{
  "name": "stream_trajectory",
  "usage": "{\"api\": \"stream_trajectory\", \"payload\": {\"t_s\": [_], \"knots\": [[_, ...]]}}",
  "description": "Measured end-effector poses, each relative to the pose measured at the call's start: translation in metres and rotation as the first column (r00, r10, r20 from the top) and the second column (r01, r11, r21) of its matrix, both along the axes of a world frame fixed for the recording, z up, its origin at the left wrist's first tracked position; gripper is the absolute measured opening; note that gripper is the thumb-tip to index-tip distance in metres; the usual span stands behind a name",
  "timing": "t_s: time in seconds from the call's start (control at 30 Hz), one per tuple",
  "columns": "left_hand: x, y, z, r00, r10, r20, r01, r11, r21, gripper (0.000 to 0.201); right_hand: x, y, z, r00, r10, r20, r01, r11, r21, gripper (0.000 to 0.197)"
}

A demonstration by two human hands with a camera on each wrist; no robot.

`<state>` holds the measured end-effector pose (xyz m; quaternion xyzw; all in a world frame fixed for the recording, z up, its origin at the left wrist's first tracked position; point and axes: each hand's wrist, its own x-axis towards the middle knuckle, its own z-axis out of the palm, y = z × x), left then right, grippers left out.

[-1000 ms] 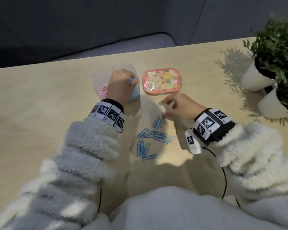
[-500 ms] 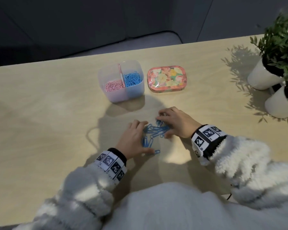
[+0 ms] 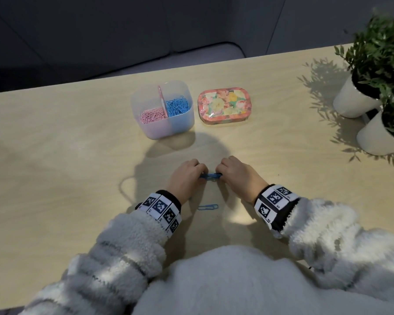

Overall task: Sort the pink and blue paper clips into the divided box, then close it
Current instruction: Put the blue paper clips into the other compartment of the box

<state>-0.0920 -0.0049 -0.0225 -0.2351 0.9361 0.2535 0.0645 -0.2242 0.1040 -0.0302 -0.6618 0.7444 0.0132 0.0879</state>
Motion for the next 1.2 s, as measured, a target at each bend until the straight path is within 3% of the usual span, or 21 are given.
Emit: {"api": "stream_trajectory", "payload": {"t_s": [0.1,0.23,0.37,0.47,0.67,0.87,1.1,1.2], "knots": [[0.002,-0.004,0.002,1.0,0.014,0.021,-0.014,1.0,-0.015,0.023,-0.001,-0.001,-0.006,0.998,0.007,-0.055,-0.008,1.0,-0.015,0.042],[0.005,-0.003,0.001,1.0,-0.015,0.009,0.016,0.998,-0.067,0.022,0.001,-0.004,0.001,0.999,-0.013,-0.049,0.011,0.998,-0.058,0.034],[0.005,-0.005,0.001,0.998,-0.019,0.063,0.026,0.993,-0.118,0.023,-0.015,-0.023,0.015,0.955,-0.185,0.23,0.172,0.982,0.077,0.02],[0.006,-0.007,0.0,0.998,-0.014,0.06,0.021,0.994,-0.106,0.024,-0.026,-0.048,0.045,0.849,-0.264,0.457,0.316,0.948,-0.039,0.014],[0.012,-0.016,0.004,0.99,0.11,-0.093,-0.107,0.994,0.029,0.02,-0.034,-0.128,0.091,0.779,-0.232,0.582,0.424,0.879,-0.217,0.008],[0.013,-0.045,0.026,0.902,0.315,-0.296,-0.3,0.949,0.098,0.015,-0.027,-0.183,0.085,0.701,-0.342,0.626,0.49,0.868,-0.074,0.026],[-0.026,-0.104,0.064,0.766,0.42,-0.488,-0.454,0.889,0.052,0.017,-0.035,-0.141,0.084,0.624,-0.275,0.731,0.548,0.821,-0.159,0.033],[-0.049,-0.122,0.069,0.756,0.484,-0.441,-0.508,0.858,0.072,0.024,-0.039,-0.106,0.077,0.603,-0.286,0.745,0.552,0.823,-0.131,0.026]]}}
